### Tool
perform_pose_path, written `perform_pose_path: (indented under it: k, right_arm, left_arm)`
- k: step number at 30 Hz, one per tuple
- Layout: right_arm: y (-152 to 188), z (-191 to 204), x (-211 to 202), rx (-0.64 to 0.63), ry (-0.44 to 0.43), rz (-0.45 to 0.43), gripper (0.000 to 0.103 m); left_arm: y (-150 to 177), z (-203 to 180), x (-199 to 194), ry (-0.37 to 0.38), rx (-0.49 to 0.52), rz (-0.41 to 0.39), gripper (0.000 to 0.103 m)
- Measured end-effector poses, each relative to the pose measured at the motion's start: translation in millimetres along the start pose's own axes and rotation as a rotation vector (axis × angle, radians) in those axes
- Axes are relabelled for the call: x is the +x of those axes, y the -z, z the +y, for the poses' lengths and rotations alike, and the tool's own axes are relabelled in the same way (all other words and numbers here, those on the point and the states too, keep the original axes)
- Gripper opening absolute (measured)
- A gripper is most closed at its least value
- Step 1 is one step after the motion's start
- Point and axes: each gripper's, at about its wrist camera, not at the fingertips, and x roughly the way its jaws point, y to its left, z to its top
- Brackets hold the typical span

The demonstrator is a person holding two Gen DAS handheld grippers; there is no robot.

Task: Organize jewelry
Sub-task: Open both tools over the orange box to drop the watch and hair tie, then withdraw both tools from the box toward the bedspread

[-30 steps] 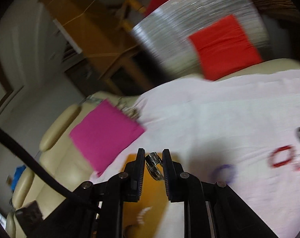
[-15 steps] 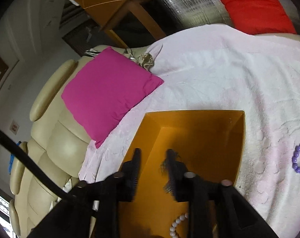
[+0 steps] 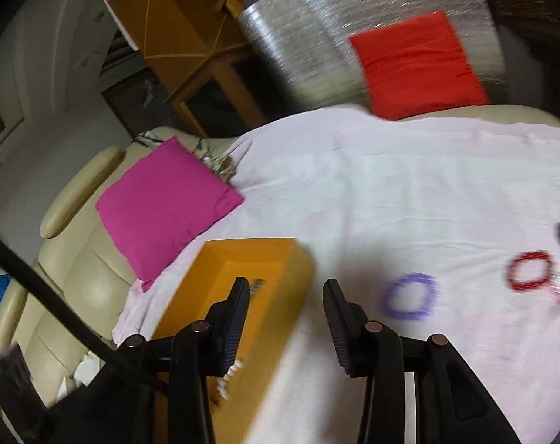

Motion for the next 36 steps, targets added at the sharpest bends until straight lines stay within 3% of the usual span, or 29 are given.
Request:
perform_pose_path:
  k: [9, 14, 20, 36]
  right_arm:
    - [27, -45, -82, -0.025, 0.121, -0.07, 0.051]
    - [28, -71, -112, -0.007, 0.169, -0.108, 0.051]
    - [22, -101, -143, 0.056, 0.204, -0.169, 0.051]
    - [11, -169, -181, 0.218, 0.236, -0.182, 0.051]
  left_arm:
    - [-7, -61, -38, -0.145, 0.109, -0.079, 0.079]
    - [-8, -95, -55, -0.182, 0.161, -0.102, 0.082]
    - [-14, -128, -67, -0.203, 0.205, -0.117, 0.083]
    - [-18, -193, -56, -0.19, 0.283, -0.103, 0.084]
